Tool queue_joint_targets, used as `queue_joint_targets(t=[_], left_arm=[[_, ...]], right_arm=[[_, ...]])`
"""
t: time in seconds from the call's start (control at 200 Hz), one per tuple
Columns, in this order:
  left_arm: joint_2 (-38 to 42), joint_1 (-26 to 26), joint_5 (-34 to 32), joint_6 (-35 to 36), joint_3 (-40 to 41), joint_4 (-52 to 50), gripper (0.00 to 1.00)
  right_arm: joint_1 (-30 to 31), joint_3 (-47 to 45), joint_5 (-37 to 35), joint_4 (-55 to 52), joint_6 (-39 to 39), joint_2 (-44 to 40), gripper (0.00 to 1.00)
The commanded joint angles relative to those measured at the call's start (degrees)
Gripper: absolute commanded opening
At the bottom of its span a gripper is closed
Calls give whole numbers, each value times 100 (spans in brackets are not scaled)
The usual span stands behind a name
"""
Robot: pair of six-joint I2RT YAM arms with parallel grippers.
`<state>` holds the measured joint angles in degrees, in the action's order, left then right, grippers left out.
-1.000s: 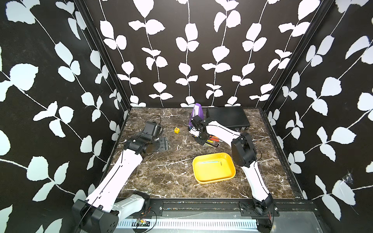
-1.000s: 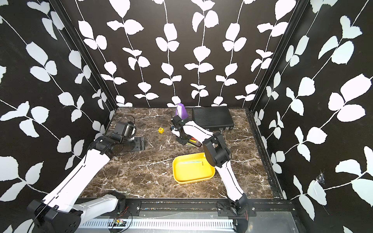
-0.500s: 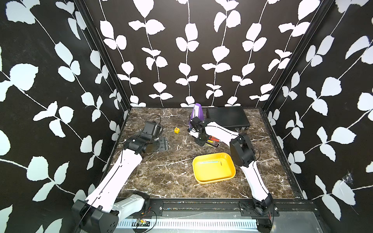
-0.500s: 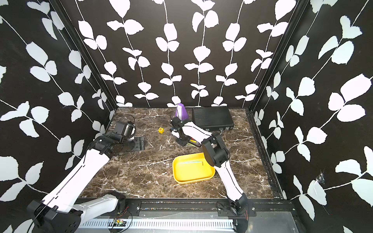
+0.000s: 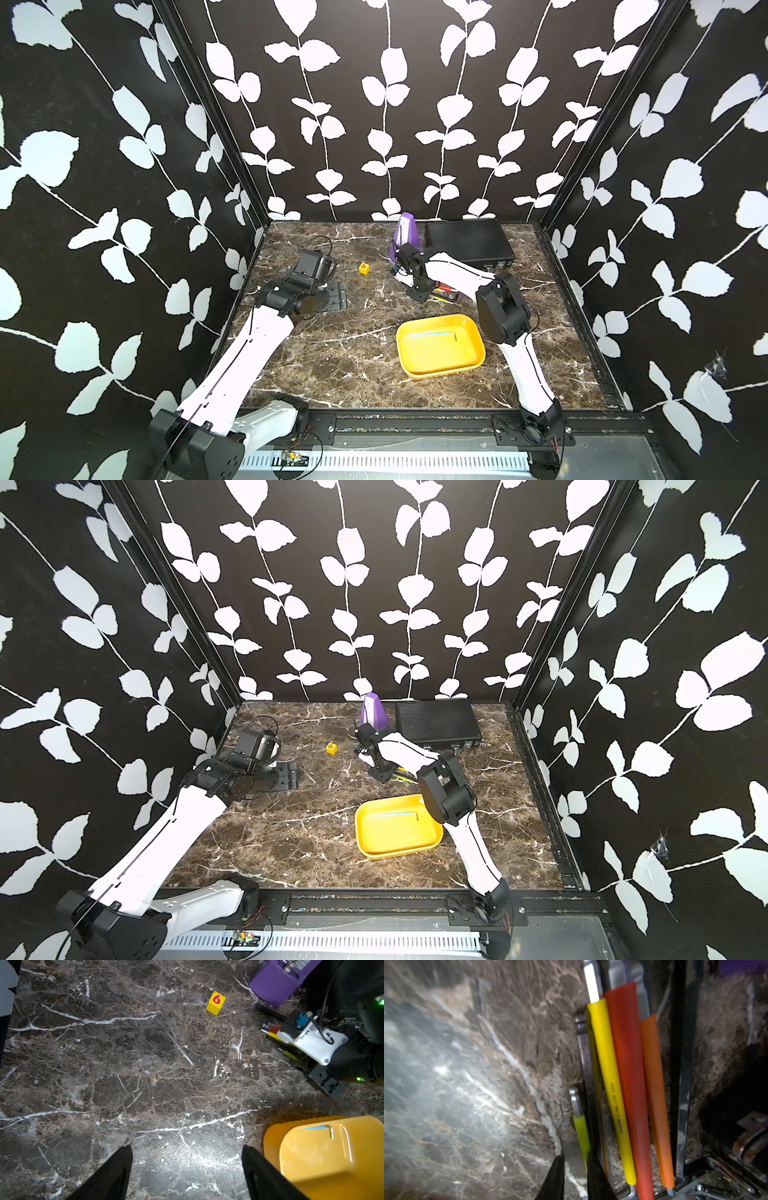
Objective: Put the hex key on the desktop into the storage box
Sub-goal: Pick up the Allen key from the center of the board.
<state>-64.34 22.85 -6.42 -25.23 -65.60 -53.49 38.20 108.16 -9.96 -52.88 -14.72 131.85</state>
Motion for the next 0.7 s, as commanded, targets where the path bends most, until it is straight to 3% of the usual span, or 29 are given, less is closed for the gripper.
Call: queue_joint_targets(t=[0.0,0.115,0.25,0.39,0.695], left_arm=[[1,24,35,42,-161,-91,83],[-8,26,45,20,-163,-73,83],[-6,24,52,-6,-161,-73,83],[23,24,44,-43,-135,-73,83],[55,24,91,-140,-49,-12,83]], right_arm=[[-84,-338,-198,-314,-96,-63,23],[-93,-383,-9,-352,-62,-22,24],[-167,-277,833,-500,102,54,24],[-155,-137,1229,-713,212,74,20],[-163,-469,932,-409,438,-558,20]])
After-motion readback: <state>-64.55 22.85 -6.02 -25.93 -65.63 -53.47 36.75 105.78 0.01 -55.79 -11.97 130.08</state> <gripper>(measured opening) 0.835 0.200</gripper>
